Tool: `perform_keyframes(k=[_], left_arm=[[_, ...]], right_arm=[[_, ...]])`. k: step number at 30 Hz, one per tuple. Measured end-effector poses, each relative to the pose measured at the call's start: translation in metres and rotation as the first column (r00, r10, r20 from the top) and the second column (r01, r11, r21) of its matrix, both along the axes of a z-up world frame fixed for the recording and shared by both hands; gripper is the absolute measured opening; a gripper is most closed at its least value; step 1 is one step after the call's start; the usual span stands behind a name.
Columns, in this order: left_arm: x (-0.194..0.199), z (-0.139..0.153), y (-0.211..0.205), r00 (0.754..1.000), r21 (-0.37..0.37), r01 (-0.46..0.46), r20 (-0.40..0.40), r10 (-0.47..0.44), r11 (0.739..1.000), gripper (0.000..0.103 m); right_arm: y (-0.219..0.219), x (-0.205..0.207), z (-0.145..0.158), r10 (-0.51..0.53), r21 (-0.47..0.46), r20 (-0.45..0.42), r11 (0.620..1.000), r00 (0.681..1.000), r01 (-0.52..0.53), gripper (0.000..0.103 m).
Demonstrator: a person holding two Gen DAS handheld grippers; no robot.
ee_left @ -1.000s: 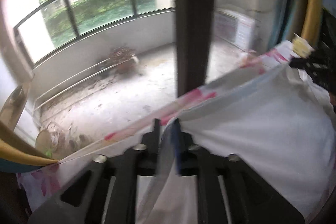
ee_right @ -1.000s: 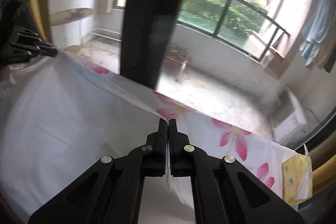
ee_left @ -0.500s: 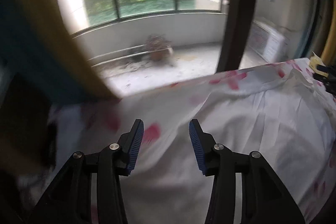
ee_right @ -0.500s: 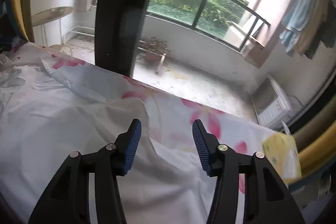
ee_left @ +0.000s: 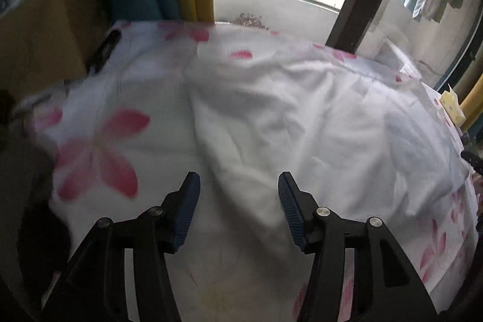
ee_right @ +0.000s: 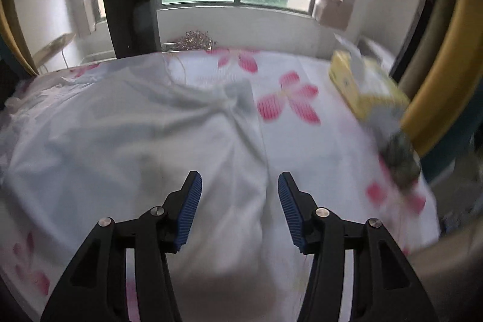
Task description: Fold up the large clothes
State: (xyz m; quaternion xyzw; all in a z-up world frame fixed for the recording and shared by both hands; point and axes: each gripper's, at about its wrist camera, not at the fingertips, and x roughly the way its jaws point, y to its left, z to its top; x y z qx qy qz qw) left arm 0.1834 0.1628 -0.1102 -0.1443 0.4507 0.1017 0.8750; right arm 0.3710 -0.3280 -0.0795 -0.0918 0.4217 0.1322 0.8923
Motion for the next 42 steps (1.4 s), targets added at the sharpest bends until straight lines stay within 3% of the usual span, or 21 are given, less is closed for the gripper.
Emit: perform_keyframes(k=[7,8,9,10,11,14,42], left_arm=[[-0.022,-0.008,-0.015,0.997,0.037,0.022,0.068,-0.025,0.999,0.057],[-0.022,-0.008,-0.017,0.997,0.048,0.027,0.065,-0.03,0.999,0.056],[-0.021,-0.006,-0.02,0.997,0.054,0.038,0.061,-0.041,0.998,0.049],[-0.021,-0.005,-0.022,0.997,0.05,0.052,0.061,-0.055,0.997,0.038],[-0.021,-0.006,-0.023,0.996,0.02,0.069,0.06,-0.07,0.997,0.014],[-0.024,-0.004,-0.024,0.995,-0.002,0.077,0.061,-0.077,0.997,0.006],[-0.126,0.011,-0.06,0.989,-0.031,0.112,0.1,-0.108,0.993,0.005]], right_arm=[[-0.012,-0.029,-0.026,-0.048,0.062,-0.047,0.997,0.998,0.05,0.052],[-0.011,-0.033,-0.028,-0.056,0.059,-0.035,0.997,0.998,0.058,0.045],[-0.008,-0.036,-0.028,-0.05,0.046,-0.021,0.998,0.999,0.051,0.028],[-0.004,-0.04,-0.028,-0.03,0.043,-0.015,0.999,0.999,0.031,0.021],[-0.001,-0.042,-0.028,-0.021,0.05,-0.017,0.999,1.0,0.022,0.016],[0.001,-0.05,-0.028,-0.019,0.036,-0.001,0.999,1.0,0.019,0.011],[-0.061,-0.152,-0.013,-0.104,0.114,0.009,0.988,0.995,0.102,0.009]])
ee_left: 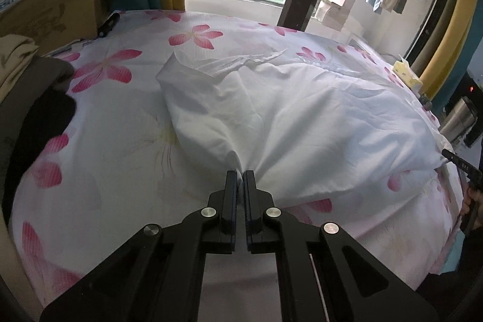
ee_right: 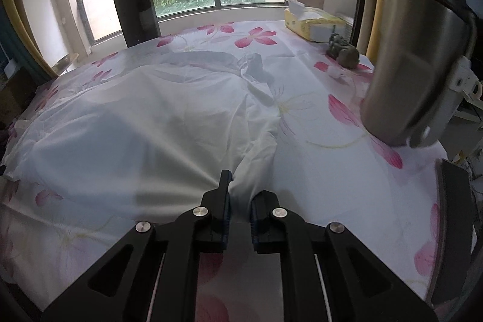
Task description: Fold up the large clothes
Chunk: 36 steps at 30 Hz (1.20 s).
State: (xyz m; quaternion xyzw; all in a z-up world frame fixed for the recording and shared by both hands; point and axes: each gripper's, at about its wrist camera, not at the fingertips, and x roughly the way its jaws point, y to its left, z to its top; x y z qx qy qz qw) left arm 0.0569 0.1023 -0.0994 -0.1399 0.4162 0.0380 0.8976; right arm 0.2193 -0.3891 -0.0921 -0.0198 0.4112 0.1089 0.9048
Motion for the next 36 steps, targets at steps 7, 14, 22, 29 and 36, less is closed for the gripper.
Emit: perform_keyframes(k=[7,14,22,29,36], left_arm=[[-0.024,-0.002,-0.007,1.0,0.006,0.013,-0.017,-0.012,1.0,0.005],[-0.042,-0.006,-0.014,0.998,-0.002,0.042,-0.054,-0.042,0.999,0.005],[-0.039,0.013,-0.013,0.997,0.035,0.041,-0.071,-0.039,0.999,0.037],[-0.017,0.03,-0.007,0.999,0.053,0.033,-0.042,-0.031,0.998,0.039],[0.034,0.022,-0.013,0.993,0.028,0.107,-0.06,-0.105,0.994,0.039]], right_arm=[[-0.006,-0.022,-0.002,-0.007,-0.004,-0.002,1.0,1.0,0.007,0.009],[-0.019,-0.041,-0.007,-0.025,0.013,-0.018,1.0,1.0,0.026,0.009],[-0.018,-0.041,0.0,-0.004,-0.005,-0.044,1.0,0.999,0.004,0.014],[-0.016,-0.035,0.031,0.014,-0.084,0.013,0.996,1.0,-0.013,0.051],[-0.002,-0.018,0.04,0.022,-0.043,0.041,0.999,0.999,-0.021,0.057]])
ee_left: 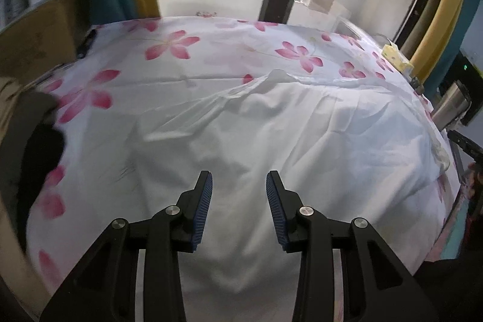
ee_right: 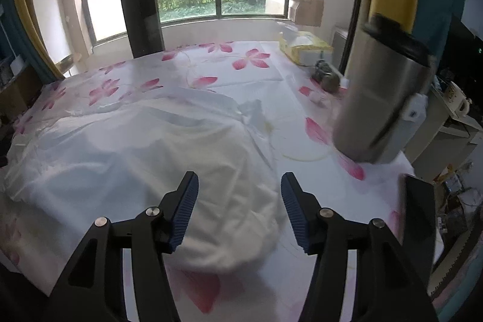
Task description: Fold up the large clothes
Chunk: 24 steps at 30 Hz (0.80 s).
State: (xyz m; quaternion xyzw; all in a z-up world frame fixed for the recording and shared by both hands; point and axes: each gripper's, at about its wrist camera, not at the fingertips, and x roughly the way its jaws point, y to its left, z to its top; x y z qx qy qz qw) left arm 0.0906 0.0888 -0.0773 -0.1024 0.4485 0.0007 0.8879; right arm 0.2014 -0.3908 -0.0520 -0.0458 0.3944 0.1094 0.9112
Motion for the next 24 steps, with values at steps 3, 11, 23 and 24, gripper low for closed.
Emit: perform_keyframes(k=[3,11,23,24], left_arm=[[0.02,-0.008,-0.002,1.0,-0.003,0.02,-0.023,-0.02,1.0,0.039],[0.056,-0.031,0.003,0.997,-0.025,0.03,-0.076,-0.031,0.999,0.039],[0.101,-0.033,0.025,0.997,0.048,0.02,-0.079,-0.016,0.999,0.039],[0.104,-0.033,0.027,0.997,0.05,0.018,-0.075,-0.014,0.999,0.039]], right_arm=[[0.012,0.01,-0.002,0.022,0.013,-0.007,1.0,1.0,-0.022,0.057],[0.038,0.039,-0.011,0.067,0.021,-0.038,0.998,0.997,-0.066,0.057],[0.058,0.08,-0.032,0.091,0.002,-0.106,0.996,0.99,-0.091,0.057],[0.059,0.083,-0.034,0.092,0.003,-0.111,0.996,0.99,-0.092,0.057]])
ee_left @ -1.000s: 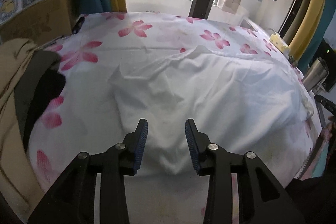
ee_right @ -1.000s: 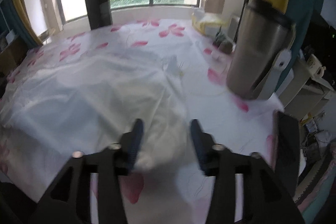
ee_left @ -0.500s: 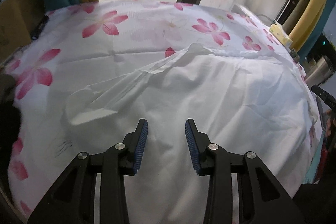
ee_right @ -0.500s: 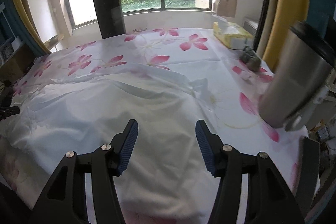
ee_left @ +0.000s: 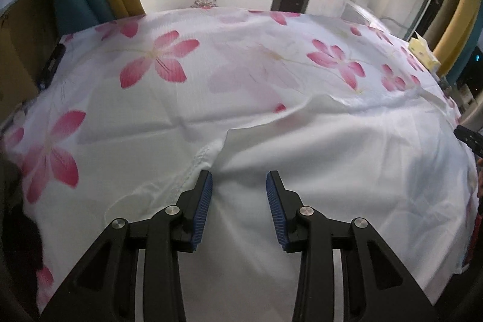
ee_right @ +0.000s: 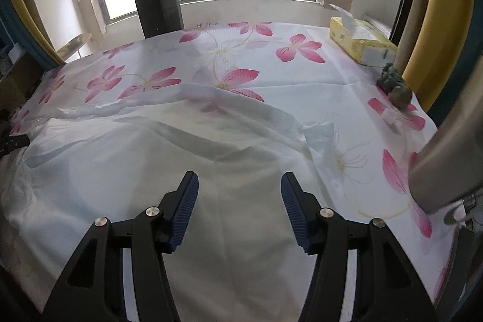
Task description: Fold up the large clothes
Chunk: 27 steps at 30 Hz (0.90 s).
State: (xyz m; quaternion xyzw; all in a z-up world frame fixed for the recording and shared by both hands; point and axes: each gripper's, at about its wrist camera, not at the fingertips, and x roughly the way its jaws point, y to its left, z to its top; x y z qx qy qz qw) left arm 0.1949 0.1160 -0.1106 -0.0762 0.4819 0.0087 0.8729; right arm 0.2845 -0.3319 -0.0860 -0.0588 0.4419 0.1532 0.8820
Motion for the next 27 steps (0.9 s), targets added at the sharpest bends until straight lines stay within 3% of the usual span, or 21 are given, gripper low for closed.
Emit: perform_keyframes(k=[16,23,27], left_arm=[[0.043,0.004,0.008,0.998,0.084,-0.058,0.013,0.057,0.995,0.039],[0.074,0.022,-0.052,0.988,0.078,0.148,0.038,-0.152,0.986,0.039],[0.091,0.023,-0.093,0.954,0.037,0.3,0.02,-0.301,0.953,0.039]], right_arm=[[-0.001,0.071,-0.019,0.001,-0.032,-0.064,0.999,0.998,-0.003,0.058],[-0.009,0.103,-0.019,-0.046,-0.055,-0.045,0.998,0.998,0.043,0.058],[-0.011,0.101,-0.011,-0.051,-0.033,-0.018,0.998,0.999,0.05,0.058]])
